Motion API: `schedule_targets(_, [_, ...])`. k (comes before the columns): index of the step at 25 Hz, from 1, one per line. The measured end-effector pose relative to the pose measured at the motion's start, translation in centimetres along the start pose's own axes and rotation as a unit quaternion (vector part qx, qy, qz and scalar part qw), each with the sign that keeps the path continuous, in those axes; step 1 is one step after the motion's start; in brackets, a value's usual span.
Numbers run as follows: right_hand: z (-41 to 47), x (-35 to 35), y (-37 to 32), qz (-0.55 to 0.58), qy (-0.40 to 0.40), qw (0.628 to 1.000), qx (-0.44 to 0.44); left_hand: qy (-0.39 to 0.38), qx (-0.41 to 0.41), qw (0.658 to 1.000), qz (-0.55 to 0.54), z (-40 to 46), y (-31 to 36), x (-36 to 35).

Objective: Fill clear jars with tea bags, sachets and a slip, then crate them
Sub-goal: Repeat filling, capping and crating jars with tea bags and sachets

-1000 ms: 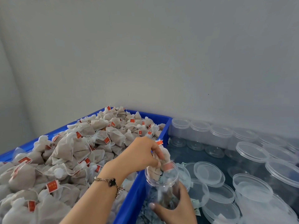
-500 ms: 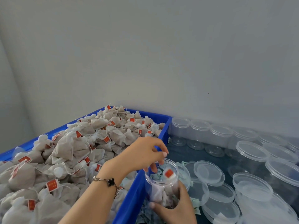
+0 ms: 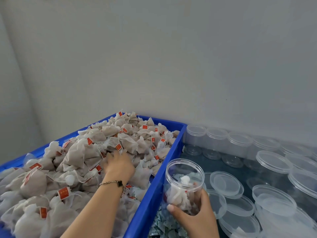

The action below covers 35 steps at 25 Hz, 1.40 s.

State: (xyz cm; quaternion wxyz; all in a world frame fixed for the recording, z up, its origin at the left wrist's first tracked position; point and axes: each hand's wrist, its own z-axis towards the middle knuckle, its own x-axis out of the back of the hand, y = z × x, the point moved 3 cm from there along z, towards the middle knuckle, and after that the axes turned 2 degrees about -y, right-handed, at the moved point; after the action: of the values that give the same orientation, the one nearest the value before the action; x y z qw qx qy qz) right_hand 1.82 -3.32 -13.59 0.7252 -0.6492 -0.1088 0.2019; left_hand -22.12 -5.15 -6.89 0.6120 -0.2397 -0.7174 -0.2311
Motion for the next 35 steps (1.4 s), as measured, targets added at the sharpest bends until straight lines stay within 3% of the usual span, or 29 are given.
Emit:
schedule_targets(2, [-0.1, 0.0, -0.2, -0.004, 0.005, 1.000, 0.000, -0.054, -0.015, 0.997, 0.058, 0.5, 0.6, -2.3])
schedule_targets(4, [-0.1, 0.1, -0.1, -0.010, 0.008, 1.000, 0.001, -0.039, -0.058, 0.993, 0.100, 0.6, 1.5, -3.9])
schedule_targets(6, [-0.1, 0.1, -0.1, -0.013, 0.009, 1.000, 0.001, 0.000, -0.123, 0.989, 0.081, 0.7, 2.1, -5.0])
schedule_targets(9, [0.0, 0.0, 0.1, -0.017, 0.005, 1.000, 0.002, -0.010, -0.182, 0.982, 0.037, 0.8, 2.3, -6.0])
schedule_targets(13, [0.1, 0.0, 0.1, -0.016, -0.011, 1.000, 0.001, 0.048, -0.130, 0.990, 0.007, 0.9, 1.6, -4.8])
schedule_targets(16, [0.1, 0.1, 0.2, -0.005, -0.011, 1.000, 0.002, 0.046, -0.094, 0.991, -0.088, 1.4, 1.2, -3.4])
schedule_targets(19, [0.1, 0.1, 0.2, -0.015, -0.015, 1.000, 0.004, 0.036, -0.080, 0.989, -0.117, 1.8, 1.4, -2.4])
schedule_targets(23, [0.2, 0.2, 0.4, -0.018, -0.026, 0.999, 0.008, -0.002, -0.017, 0.995, -0.097, 1.8, 0.5, -2.0])
schedule_targets(27, [0.2, -0.2, 0.3, -0.014, -0.040, 0.999, 0.018, 0.093, 0.068, 0.991, -0.061, 0.7, -1.0, 0.0])
schedule_targets(30, [0.2, -0.2, 0.3, -0.019, -0.035, 0.999, 0.012, 0.020, 0.076, 0.997, 0.008, 0.5, -0.9, -0.4])
schedule_targets(32, [0.1, -0.1, 0.5, -0.022, -0.038, 0.999, 0.007, 0.021, 0.080, 0.997, -0.009, 0.4, -0.9, -1.0])
schedule_targets(35, [0.1, -0.2, 0.6, -0.032, -0.046, 0.998, -0.001, 0.090, 0.103, 0.988, -0.066, -0.1, -1.3, -1.8])
